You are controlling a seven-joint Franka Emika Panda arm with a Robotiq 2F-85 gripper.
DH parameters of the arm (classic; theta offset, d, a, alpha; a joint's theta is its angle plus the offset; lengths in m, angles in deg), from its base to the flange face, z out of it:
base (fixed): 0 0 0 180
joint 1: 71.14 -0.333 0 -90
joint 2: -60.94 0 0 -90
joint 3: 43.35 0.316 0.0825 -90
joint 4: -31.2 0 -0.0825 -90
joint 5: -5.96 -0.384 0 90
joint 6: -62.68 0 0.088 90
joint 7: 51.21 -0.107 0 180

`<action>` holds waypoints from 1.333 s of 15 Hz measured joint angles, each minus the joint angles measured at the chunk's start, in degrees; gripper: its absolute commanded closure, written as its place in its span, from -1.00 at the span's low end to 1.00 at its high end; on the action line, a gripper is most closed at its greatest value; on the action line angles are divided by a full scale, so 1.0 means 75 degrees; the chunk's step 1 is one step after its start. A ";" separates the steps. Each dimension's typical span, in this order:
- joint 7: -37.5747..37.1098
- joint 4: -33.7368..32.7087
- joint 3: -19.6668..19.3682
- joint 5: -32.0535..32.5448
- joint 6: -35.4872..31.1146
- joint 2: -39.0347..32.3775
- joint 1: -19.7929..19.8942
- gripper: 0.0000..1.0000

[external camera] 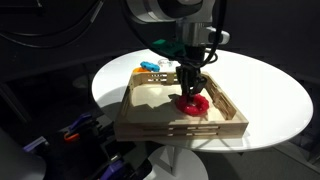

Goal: Remove the red ring from the box

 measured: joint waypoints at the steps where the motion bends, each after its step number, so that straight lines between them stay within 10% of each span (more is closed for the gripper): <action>1: -0.0009 -0.0066 0.0000 0.0000 0.0128 0.0019 -0.0017 0.79; 20: -0.0555 -0.1725 0.1182 -0.0010 0.1982 0.0519 -0.1270 0.60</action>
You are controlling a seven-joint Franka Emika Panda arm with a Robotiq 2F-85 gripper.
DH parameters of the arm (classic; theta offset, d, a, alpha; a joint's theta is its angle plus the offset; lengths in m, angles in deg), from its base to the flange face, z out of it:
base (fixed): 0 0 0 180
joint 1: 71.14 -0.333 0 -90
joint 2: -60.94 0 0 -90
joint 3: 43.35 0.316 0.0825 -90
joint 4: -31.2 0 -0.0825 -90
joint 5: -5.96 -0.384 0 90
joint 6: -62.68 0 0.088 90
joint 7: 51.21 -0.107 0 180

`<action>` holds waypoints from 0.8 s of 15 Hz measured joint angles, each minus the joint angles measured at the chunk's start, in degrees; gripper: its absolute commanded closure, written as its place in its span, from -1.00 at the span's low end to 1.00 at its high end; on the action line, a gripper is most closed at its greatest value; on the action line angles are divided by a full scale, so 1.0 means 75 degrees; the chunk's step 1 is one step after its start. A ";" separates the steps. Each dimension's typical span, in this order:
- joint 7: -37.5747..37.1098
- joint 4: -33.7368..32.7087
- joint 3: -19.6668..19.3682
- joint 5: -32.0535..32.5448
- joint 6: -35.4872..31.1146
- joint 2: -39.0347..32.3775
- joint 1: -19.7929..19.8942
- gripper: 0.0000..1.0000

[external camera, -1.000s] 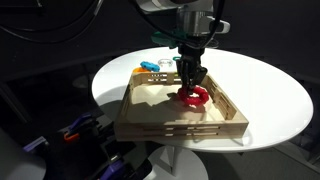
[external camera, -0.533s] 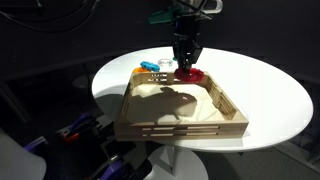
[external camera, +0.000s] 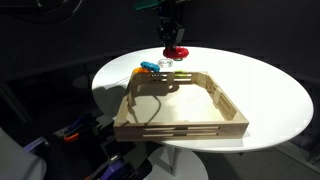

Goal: Remove the red ring from the box

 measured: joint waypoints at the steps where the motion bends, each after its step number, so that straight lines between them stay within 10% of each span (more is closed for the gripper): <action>1: 0.0006 0.0000 0.0090 0.0000 -0.0020 0.0005 -0.0074 -0.12; 8: 0.0154 0.0026 0.0408 -0.0039 -0.0106 -0.0014 -0.0286 -0.98; 12: 0.0352 0.0027 0.0396 -0.0285 -0.0003 -0.0023 -0.0235 -1.00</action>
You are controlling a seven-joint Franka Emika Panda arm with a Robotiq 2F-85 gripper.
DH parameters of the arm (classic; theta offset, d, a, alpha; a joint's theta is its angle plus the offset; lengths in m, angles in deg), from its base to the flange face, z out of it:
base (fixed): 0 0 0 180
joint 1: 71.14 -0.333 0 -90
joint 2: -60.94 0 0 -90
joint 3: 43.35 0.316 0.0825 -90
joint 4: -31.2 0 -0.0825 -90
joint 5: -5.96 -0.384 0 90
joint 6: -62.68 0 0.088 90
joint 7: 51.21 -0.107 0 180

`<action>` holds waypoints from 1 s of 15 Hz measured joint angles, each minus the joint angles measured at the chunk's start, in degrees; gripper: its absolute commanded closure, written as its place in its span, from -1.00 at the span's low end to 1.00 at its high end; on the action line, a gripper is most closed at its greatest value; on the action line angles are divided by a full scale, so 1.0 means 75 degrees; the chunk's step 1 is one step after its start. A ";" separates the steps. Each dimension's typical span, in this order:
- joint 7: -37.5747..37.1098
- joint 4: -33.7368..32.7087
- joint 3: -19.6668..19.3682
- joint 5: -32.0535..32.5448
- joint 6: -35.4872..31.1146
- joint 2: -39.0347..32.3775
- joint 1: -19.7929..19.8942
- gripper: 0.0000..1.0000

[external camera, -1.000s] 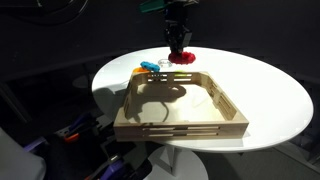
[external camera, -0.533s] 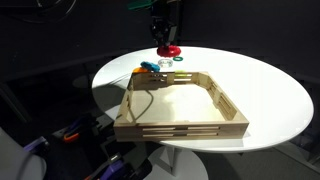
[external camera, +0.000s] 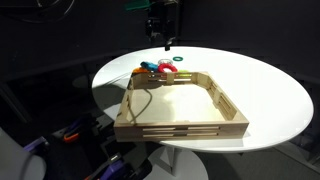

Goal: Remove the red ring from the box

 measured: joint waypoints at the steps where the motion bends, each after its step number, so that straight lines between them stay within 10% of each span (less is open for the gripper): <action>1: 0.0057 -0.0005 -0.0011 -0.0076 0.0093 0.0001 0.0021 -1.00; 15: 0.0138 0.0068 -0.0286 -0.0386 0.2709 0.1500 0.0479 -1.00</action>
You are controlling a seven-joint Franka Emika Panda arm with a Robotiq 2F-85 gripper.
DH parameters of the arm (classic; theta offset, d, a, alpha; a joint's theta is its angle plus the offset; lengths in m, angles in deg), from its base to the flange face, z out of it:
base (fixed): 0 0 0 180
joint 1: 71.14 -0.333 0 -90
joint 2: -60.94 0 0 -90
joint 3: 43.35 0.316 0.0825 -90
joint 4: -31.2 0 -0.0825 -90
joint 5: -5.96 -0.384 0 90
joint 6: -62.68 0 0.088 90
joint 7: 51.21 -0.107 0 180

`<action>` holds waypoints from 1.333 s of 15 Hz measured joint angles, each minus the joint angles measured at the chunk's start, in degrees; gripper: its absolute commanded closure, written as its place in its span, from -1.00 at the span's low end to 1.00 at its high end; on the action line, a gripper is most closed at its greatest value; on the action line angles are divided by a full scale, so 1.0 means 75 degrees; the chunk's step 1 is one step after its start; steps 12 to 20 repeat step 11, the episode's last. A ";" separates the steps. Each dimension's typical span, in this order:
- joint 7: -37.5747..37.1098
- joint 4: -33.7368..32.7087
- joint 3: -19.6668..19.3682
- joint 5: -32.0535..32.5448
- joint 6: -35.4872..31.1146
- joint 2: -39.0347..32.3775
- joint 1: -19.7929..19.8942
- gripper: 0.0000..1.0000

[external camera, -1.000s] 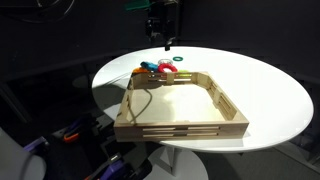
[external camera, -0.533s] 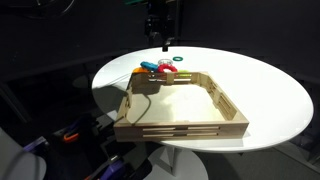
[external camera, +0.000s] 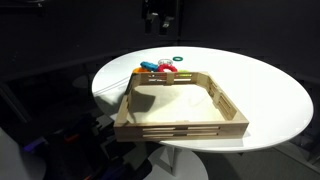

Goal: Remove the red ring from the box

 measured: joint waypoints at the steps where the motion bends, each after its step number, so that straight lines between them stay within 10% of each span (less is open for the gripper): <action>1: 0.0011 0.0040 -0.0027 -0.0018 0.0117 0.0219 0.0046 -1.00; 11: 0.0378 0.0708 -0.0229 -0.0041 0.0733 0.2385 0.0382 -1.00; 20: 0.0378 0.0708 -0.0229 -0.0041 0.0733 0.2385 0.0382 -1.00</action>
